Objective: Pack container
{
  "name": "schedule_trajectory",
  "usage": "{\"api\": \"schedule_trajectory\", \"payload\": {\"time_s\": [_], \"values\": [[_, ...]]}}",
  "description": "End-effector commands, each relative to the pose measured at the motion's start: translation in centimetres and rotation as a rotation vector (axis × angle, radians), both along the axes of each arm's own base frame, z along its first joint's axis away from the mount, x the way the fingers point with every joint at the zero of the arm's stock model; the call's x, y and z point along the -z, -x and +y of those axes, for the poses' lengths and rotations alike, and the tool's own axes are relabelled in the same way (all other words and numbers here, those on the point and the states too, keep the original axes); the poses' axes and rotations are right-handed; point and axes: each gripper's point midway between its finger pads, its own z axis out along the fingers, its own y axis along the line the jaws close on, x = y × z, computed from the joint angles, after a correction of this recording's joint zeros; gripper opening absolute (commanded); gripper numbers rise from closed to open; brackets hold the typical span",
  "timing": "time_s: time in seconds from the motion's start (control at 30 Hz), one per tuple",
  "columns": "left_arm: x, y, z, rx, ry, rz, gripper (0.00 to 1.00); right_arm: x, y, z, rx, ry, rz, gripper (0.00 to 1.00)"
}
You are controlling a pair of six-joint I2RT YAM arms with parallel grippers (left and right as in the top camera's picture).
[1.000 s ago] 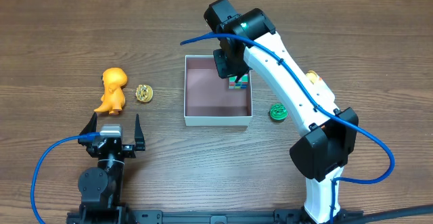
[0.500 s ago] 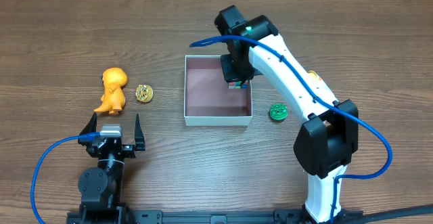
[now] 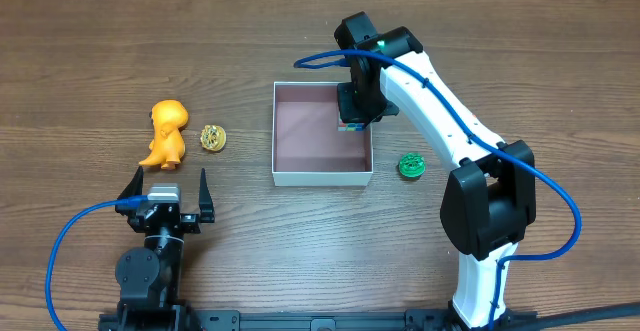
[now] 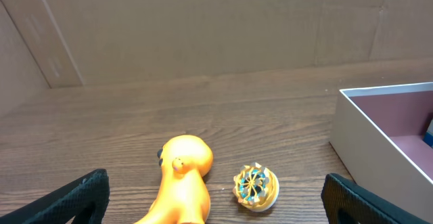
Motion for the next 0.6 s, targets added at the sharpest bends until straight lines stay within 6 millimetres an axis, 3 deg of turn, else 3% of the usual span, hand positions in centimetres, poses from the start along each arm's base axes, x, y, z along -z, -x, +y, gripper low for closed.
{"api": "schedule_trajectory", "payload": {"time_s": [0.0,0.57], "values": [[0.0,0.0,-0.1,0.008,0.010,-0.003,1.00,-0.1,0.4,0.9,-0.009,-0.044,0.014,0.04],[0.0,0.0,-0.1,0.008,0.010,-0.003,1.00,1.3,0.4,0.9,-0.005,-0.044,0.015,0.04]]}}
